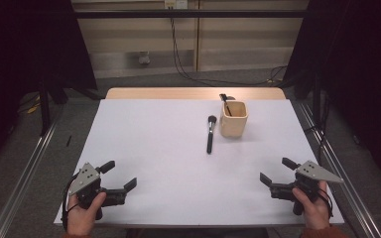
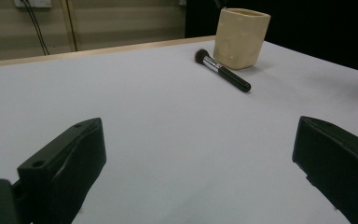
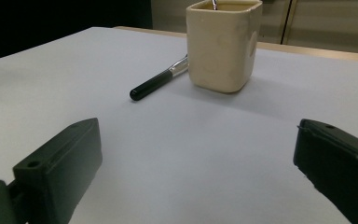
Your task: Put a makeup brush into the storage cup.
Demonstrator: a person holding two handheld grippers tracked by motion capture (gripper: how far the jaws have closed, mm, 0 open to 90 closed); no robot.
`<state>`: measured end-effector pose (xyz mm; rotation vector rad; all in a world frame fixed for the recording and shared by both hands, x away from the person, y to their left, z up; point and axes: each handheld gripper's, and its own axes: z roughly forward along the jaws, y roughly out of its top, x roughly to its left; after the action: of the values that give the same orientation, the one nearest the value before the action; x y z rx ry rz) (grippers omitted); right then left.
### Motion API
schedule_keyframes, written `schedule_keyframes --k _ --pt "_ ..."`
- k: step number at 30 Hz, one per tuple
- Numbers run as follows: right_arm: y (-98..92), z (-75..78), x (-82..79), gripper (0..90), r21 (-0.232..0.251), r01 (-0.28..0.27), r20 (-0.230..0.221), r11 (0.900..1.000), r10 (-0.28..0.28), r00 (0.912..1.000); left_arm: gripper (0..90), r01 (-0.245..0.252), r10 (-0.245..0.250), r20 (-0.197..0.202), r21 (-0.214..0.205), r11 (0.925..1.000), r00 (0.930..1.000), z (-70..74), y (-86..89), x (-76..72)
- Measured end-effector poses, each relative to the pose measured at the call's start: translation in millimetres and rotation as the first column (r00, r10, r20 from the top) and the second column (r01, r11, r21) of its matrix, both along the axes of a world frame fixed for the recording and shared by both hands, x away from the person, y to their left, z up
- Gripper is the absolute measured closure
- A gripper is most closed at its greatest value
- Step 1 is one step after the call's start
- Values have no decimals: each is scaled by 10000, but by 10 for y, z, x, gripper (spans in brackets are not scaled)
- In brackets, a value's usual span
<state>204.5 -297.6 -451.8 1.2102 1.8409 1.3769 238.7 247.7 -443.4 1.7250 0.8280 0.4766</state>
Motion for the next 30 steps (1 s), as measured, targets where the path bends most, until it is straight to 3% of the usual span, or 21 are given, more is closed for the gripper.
schedule_keyframes --k 9,30 --pt "43 51 54 4 81 -228 479 9997 224 9986 27 -40 40 88 -13 10000 10000 25 -20 -19" --pt "430 264 620 4 -172 -1223 788 9923 1233 9892 27 -54 53 85 116 9999 9999 22 -11 6"
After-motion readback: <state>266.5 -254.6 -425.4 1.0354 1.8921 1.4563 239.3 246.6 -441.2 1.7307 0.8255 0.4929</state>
